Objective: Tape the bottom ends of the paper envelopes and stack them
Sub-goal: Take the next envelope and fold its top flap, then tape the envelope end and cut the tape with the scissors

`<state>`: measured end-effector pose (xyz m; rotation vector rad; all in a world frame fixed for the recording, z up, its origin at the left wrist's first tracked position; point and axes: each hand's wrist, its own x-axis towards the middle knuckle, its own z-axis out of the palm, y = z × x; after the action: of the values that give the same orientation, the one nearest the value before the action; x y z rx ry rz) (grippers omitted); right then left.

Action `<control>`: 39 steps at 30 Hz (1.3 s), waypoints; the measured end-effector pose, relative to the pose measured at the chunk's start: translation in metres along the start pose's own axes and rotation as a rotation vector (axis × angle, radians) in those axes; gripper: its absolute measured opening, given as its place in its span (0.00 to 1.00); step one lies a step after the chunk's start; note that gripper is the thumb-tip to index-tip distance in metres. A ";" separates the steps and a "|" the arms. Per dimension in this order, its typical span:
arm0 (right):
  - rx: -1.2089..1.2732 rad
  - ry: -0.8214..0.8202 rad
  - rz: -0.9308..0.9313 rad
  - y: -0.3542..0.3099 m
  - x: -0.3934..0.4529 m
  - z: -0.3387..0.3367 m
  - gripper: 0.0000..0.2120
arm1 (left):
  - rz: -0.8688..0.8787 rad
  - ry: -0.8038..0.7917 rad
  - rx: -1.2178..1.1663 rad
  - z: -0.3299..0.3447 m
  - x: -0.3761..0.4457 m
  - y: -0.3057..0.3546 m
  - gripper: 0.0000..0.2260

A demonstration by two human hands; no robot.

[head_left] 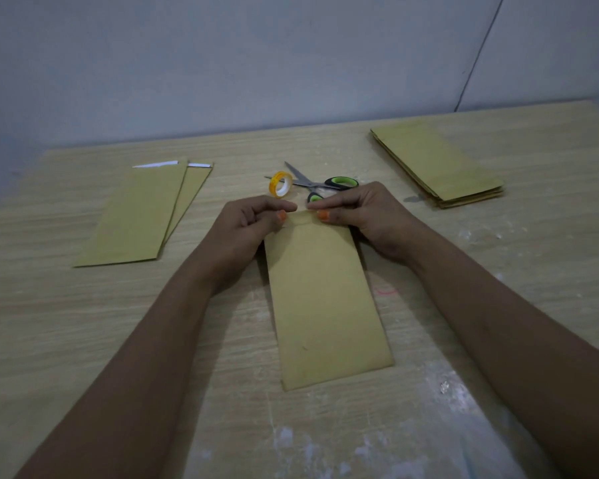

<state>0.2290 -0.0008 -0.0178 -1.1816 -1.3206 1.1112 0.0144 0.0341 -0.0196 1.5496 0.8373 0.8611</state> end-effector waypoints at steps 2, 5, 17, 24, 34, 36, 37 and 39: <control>-0.009 -0.011 -0.011 0.000 -0.002 0.000 0.15 | 0.028 0.026 0.013 0.003 0.000 -0.001 0.05; -0.041 -0.031 -0.025 -0.001 -0.003 0.002 0.15 | 0.085 0.061 0.086 0.004 0.000 -0.002 0.04; -0.061 0.149 -0.131 0.005 0.000 0.006 0.07 | 0.205 0.182 0.222 0.002 -0.001 -0.006 0.05; -0.478 0.290 -0.390 0.010 0.001 0.012 0.06 | 0.186 0.255 0.112 -0.003 0.000 -0.003 0.08; -0.921 0.271 -0.224 0.010 0.006 0.017 0.19 | 0.209 0.476 0.492 -0.002 0.023 -0.006 0.13; -0.946 0.247 -0.140 0.009 0.005 0.015 0.18 | 0.151 0.482 0.504 0.000 0.030 -0.004 0.15; -0.966 0.246 -0.114 0.008 0.004 0.016 0.19 | 0.120 0.468 0.508 0.001 0.033 -0.003 0.16; -1.040 0.247 -0.076 0.008 0.005 0.017 0.20 | 0.067 0.444 0.519 0.002 0.039 -0.003 0.18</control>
<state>0.2124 0.0042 -0.0265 -1.8950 -1.7689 0.1324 0.0348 0.0681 -0.0194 1.8675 1.4205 1.1174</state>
